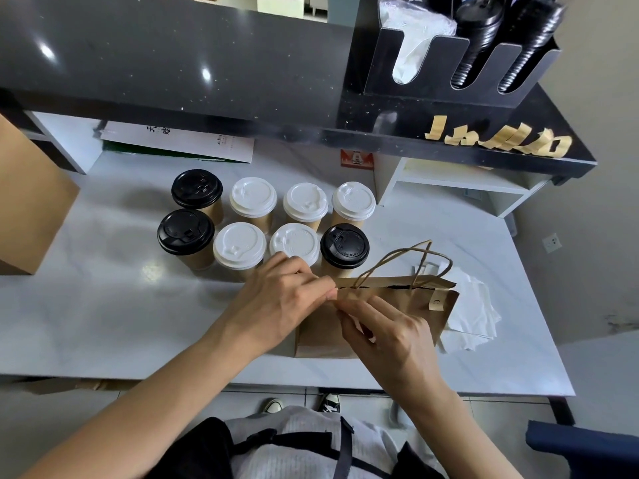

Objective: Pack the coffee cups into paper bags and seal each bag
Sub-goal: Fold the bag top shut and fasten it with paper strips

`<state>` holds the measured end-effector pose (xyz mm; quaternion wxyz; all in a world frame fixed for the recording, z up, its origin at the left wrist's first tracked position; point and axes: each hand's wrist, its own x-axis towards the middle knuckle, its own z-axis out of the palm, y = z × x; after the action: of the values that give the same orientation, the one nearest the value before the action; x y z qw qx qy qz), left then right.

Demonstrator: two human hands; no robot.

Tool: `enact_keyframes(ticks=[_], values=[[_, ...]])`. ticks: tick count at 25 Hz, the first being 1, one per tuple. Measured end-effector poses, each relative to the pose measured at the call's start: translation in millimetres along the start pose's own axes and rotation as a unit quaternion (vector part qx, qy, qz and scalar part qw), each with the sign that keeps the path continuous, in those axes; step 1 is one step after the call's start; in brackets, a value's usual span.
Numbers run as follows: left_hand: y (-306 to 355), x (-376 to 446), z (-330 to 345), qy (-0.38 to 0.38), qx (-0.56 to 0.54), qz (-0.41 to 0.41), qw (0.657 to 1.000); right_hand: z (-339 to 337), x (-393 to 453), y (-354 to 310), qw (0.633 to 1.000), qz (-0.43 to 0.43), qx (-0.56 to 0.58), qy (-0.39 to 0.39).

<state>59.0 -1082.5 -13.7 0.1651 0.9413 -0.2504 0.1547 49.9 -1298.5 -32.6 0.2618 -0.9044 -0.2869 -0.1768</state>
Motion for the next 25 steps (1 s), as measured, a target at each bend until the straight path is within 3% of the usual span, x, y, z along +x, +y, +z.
enact_keyframes(ticks=[6, 12, 14, 18, 25], values=[[4, 0, 2, 0.025, -0.006, -0.020, 0.999, -11, -8, 21, 0.993, 0.061, 0.023, 0.094], [7, 6, 0, 0.005, -0.054, -0.048, 0.997, -39, -18, 52, 0.956, 0.212, 0.077, 0.188], [8, 7, -1, 0.008, -0.072, -0.058, 0.996, -48, -17, 69, 0.953, 0.231, 0.089, 0.173], [14, 5, -1, 0.004, -0.075, -0.076, 0.994, -58, -13, 98, 0.970, 0.202, 0.124, 0.059], [24, -3, 10, 0.013, -0.130, -0.163, 0.978, -52, -15, 112, 0.968, 0.169, 0.179, 0.053]])
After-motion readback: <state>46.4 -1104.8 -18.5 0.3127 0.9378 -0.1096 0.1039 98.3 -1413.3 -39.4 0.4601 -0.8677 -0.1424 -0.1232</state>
